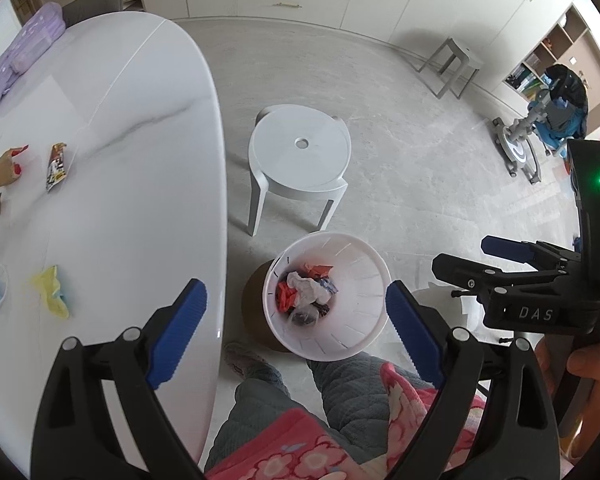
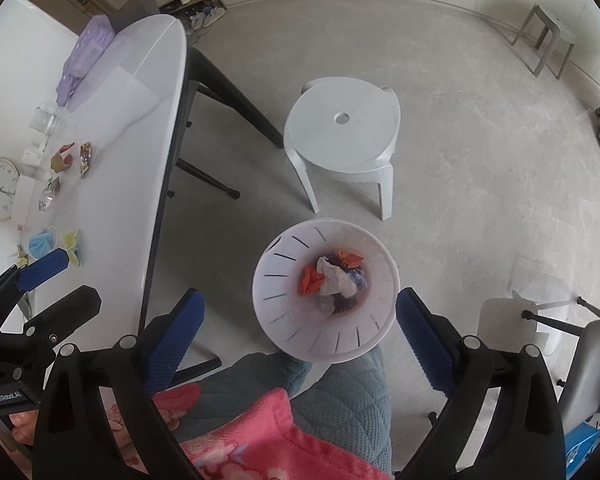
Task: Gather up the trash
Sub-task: 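Move both open tools back over the table, then grasp the blue face mask with the left tool while the right tool grasps the brown-and-white snack wrapper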
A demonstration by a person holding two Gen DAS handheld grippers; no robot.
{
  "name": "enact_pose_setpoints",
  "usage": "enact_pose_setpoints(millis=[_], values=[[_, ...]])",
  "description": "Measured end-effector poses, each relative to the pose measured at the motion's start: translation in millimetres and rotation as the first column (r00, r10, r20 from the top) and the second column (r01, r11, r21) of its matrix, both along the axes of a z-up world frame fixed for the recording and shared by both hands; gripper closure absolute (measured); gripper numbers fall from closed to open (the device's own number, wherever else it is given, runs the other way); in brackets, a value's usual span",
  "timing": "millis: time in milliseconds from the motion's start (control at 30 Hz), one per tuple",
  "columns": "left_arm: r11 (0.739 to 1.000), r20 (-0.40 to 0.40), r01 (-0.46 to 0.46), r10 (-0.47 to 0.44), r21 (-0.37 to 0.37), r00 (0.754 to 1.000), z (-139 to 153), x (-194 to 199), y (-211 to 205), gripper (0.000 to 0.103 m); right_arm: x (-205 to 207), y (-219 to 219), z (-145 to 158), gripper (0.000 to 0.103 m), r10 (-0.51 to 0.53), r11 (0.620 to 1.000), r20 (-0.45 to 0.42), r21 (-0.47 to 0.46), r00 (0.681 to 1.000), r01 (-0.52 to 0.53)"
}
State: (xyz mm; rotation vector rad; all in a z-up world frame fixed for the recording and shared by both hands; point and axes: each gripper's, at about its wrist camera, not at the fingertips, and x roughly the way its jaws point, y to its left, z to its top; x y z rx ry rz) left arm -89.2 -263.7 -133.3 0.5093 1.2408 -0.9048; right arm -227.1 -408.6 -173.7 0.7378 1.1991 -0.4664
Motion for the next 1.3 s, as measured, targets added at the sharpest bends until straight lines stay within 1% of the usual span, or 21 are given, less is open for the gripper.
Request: enact_pose_setpoints(millis=[133, 200, 300, 333, 400, 467, 533, 567, 700, 767, 867, 967, 1067, 1133, 1167, 1200, 1267, 1300], values=[[0.999, 0.005, -0.050, 0.050, 0.000, 0.999, 0.9, 12.2, 14.0, 0.016, 16.9, 8.2, 1.7, 0.007, 0.032, 0.999, -0.001, -0.001, 0.999, -0.032], [0.996, 0.016, -0.091, 0.091, -0.002, 0.996, 2.7, 21.8, 25.8, 0.016, 29.2, 13.4, 2.4, 0.007, 0.058, 0.998, 0.003, 0.002, 0.998, -0.058], [0.985, 0.040, -0.171, 0.171, -0.001, 0.985, 4.8, 42.8, 50.3, 0.015, 55.1, 27.4, 4.6, 0.005, 0.114, 0.993, 0.006, -0.007, 0.993, -0.114], [0.980, 0.046, -0.197, 0.196, 0.000, 0.979, 5.2, 49.9, 58.6, 0.015, 67.7, 34.8, 5.9, 0.004, 0.140, 0.990, 0.008, -0.014, 0.990, -0.140], [0.961, 0.060, -0.275, 0.274, 0.008, 0.960, 5.9, 70.1, 83.5, 0.011, 88.2, 46.7, 8.1, 0.003, 0.179, 0.984, 0.012, -0.023, 0.984, -0.179], [0.942, 0.066, -0.335, 0.333, 0.010, 0.940, 4.1, 84.7, 104.6, 0.009, 110.1, 59.9, 11.0, 0.003, 0.222, 0.975, 0.020, -0.028, 0.975, -0.221], [0.908, 0.063, -0.420, 0.418, 0.012, 0.906, 1.9, 104.4, 134.8, 0.008, 133.9, 75.5, 14.1, 0.003, 0.267, 0.963, 0.031, -0.034, 0.963, -0.266], [0.895, 0.057, -0.446, 0.445, 0.011, 0.894, 0.8, 111.1, 144.9, 0.008, 143.0, 81.4, 15.3, 0.003, 0.284, 0.958, 0.034, -0.038, 0.958, -0.283], [0.826, 0.014, -0.563, 0.563, -0.012, 0.826, -3.6, 141.4, 198.7, 0.008, 187.6, 110.4, 22.4, 0.003, 0.366, 0.930, 0.050, -0.061, 0.929, -0.363], [0.798, 0.005, -0.601, 0.602, -0.036, 0.799, -4.3, 155.9, 222.9, 0.008, 206.5, 121.3, 24.7, 0.003, 0.398, 0.916, 0.055, -0.072, 0.916, -0.393], [0.772, 0.027, -0.633, 0.635, -0.049, 0.772, -4.6, 170.0, 245.4, 0.008, 237.7, 136.5, 27.1, 0.003, 0.436, 0.899, 0.059, -0.081, 0.898, -0.431], [0.728, 0.030, -0.684, 0.685, -0.054, 0.727, -8.1, 191.8, 273.8, 0.008, 268.0, 150.6, 28.0, 0.003, 0.470, 0.881, 0.061, -0.091, 0.880, -0.464], [0.654, 0.018, -0.755, 0.756, -0.044, 0.654, -14.7, 218.1, 299.0, 0.008, 295.7, 163.4, 28.8, 0.003, 0.504, 0.862, 0.063, -0.101, 0.861, -0.497], [0.594, 0.017, -0.803, 0.804, -0.040, 0.594, -20.4, 237.1, 317.1, 0.008, 316.5, 172.8, 28.7, 0.003, 0.529, 0.846, 0.066, -0.110, 0.846, -0.521], [0.578, 0.018, -0.815, 0.816, -0.035, 0.578, -22.7, 242.8, 320.8, 0.008, 323.5, 176.3, 27.5, 0.003, 0.536, 0.842, 0.065, -0.115, 0.842, -0.527], [0.546, 0.014, -0.837, 0.838, -0.031, 0.545, -27.7, 255.5, 328.8, 0.008, 333.2, 180.0, 26.5, 0.003, 0.542, 0.837, 0.062, -0.122, 0.838, -0.533], [0.507, 0.011, -0.862, 0.862, -0.020, 0.507, -36.5, 272.2, 337.4, 0.008, 348.5, 184.4, 23.6, 0.003, 0.550, 0.832, 0.058, -0.127, 0.833, -0.540], [0.481, 0.009, -0.877, 0.877, -0.014, 0.481, -41.8, 283.1, 341.9, 0.008, 357.5, 186.2, 21.4, 0.003, 0.553, 0.830, 0.059, -0.125, 0.831, -0.543]])
